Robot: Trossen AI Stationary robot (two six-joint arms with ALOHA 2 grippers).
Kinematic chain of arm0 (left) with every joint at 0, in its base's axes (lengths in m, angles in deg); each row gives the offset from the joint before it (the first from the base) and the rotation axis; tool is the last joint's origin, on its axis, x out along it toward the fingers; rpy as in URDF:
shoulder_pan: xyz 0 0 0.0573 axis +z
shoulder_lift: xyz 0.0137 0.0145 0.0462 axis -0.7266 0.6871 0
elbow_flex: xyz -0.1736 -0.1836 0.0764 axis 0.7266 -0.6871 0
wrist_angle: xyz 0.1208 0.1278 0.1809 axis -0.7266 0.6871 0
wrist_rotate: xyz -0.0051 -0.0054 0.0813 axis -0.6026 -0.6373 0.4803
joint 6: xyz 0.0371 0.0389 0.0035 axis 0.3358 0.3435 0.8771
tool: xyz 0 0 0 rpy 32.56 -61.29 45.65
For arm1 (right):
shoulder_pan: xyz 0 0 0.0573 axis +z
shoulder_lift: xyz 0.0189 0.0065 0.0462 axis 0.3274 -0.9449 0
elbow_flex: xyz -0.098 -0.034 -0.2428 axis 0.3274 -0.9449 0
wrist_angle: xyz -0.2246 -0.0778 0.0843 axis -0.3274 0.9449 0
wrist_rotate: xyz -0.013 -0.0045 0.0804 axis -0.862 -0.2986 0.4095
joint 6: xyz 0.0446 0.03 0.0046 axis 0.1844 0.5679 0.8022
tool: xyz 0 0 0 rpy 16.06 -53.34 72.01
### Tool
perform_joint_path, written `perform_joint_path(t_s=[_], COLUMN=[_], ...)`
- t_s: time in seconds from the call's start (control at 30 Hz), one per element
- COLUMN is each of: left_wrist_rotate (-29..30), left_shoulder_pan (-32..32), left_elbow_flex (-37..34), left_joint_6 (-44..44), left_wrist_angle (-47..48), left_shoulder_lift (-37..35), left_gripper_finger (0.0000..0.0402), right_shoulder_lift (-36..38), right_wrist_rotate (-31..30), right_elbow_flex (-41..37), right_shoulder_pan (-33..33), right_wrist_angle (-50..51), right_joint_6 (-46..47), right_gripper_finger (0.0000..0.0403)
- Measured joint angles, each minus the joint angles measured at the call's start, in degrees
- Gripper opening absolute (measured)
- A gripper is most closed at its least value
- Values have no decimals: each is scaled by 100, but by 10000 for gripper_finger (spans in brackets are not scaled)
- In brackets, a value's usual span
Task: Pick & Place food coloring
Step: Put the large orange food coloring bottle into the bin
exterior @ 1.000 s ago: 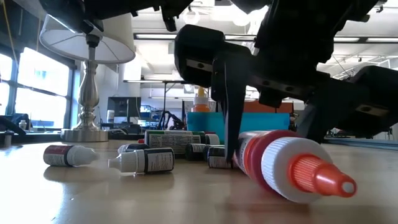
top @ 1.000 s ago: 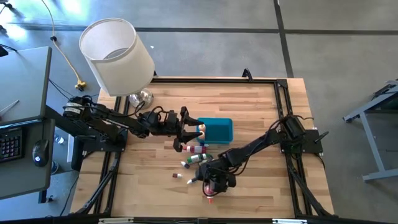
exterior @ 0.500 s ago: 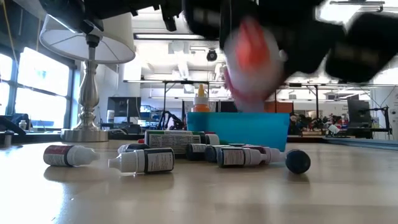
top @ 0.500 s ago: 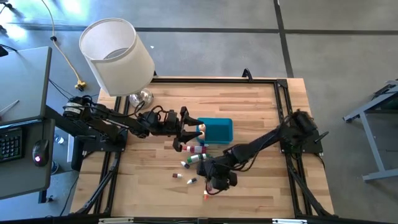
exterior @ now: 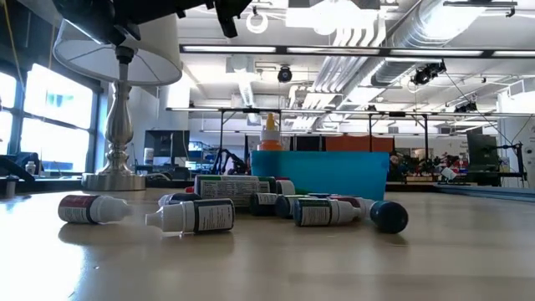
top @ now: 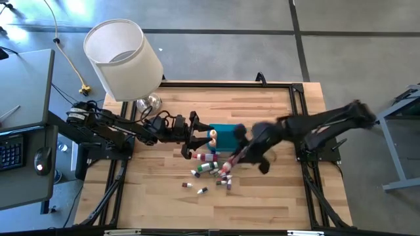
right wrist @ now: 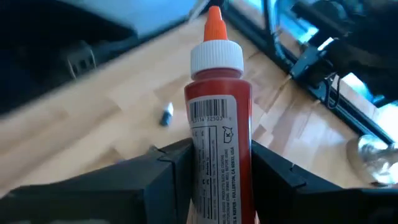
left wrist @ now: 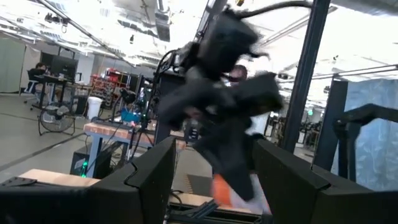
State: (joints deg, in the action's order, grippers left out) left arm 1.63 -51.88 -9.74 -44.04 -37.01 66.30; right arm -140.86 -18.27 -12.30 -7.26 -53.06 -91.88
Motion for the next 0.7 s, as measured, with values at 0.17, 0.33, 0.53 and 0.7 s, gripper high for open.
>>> perform_joint_path(t_s=[0.17, 0.33, 0.53, 0.7], left_wrist_rotate=[0, 165, 1156, 863], left_shoulder_pan=[0, 0, 9, 56], left_elbow_flex=[2, 2, 69, 680], left_joint_6=[2, 659, 1703, 1839], left_wrist_angle=[2, 146, 672, 1237], left_shoulder_lift=[0, 0, 0, 186], left_gripper_finger=[214, 214, 214, 214], right_shoulder_lift=[952, 1344, 1221, 1124], right_wrist_rotate=[-40, -44, -376, -681], right_elbow_flex=[-1752, -3689, -4954, -5167], right_shoulder_pan=[-626, -1144, -1543, -1663], right_wrist_angle=[-1889, -5429, -8099, -8123], right_joint_6=[68, 445, 1696, 2311], right_gripper_finger=[125, 127, 128, 128])
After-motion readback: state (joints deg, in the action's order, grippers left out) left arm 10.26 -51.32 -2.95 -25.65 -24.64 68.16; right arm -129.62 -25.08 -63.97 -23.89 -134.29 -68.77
